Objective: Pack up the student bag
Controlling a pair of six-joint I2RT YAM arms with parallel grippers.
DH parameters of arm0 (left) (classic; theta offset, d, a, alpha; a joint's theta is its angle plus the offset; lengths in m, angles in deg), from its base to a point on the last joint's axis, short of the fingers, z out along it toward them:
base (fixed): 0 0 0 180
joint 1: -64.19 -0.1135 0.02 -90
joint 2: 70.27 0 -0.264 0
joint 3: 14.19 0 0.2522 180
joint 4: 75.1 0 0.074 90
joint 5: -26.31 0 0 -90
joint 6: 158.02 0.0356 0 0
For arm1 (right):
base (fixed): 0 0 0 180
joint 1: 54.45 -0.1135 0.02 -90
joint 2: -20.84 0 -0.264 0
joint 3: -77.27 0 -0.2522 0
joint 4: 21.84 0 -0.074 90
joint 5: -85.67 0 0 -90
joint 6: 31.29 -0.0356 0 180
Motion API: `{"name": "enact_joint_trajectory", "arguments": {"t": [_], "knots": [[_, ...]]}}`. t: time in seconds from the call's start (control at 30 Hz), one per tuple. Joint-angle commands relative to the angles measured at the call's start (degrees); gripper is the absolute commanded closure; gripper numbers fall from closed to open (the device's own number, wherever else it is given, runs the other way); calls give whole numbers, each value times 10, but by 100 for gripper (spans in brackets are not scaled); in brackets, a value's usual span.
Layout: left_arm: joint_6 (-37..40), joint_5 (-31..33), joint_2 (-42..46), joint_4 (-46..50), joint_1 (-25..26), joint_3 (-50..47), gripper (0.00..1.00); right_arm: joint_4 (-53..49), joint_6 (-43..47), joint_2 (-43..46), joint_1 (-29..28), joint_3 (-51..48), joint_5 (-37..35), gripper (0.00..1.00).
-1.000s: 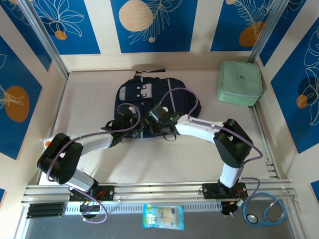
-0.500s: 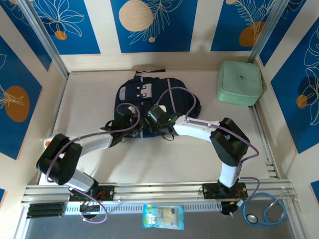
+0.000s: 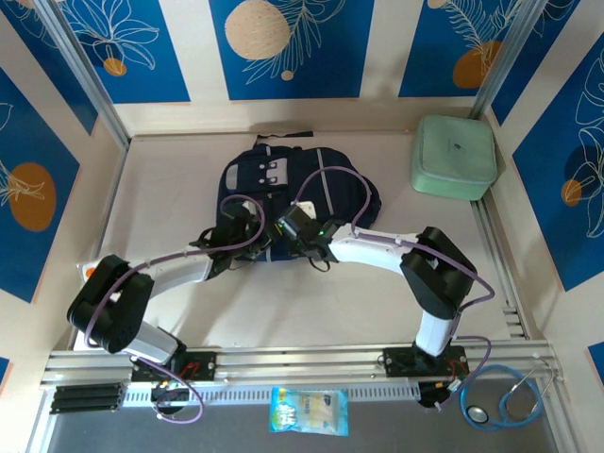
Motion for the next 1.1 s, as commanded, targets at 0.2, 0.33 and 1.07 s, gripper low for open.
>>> {"name": "enact_joint_trajectory", "arguments": {"t": [0.2, 0.33, 1.07], "knots": [[25, 15, 13, 13, -16, 13, 100, -23, -41, 84, 64, -90, 15, 84], [29, 10, 11, 13, -22, 12, 100, -26, -44, 106, 96, -125, 20, 84], [28, -12, -4, 3, -24, 24, 100, -73, 76, 21, 67, -13, -20, 75]]}}
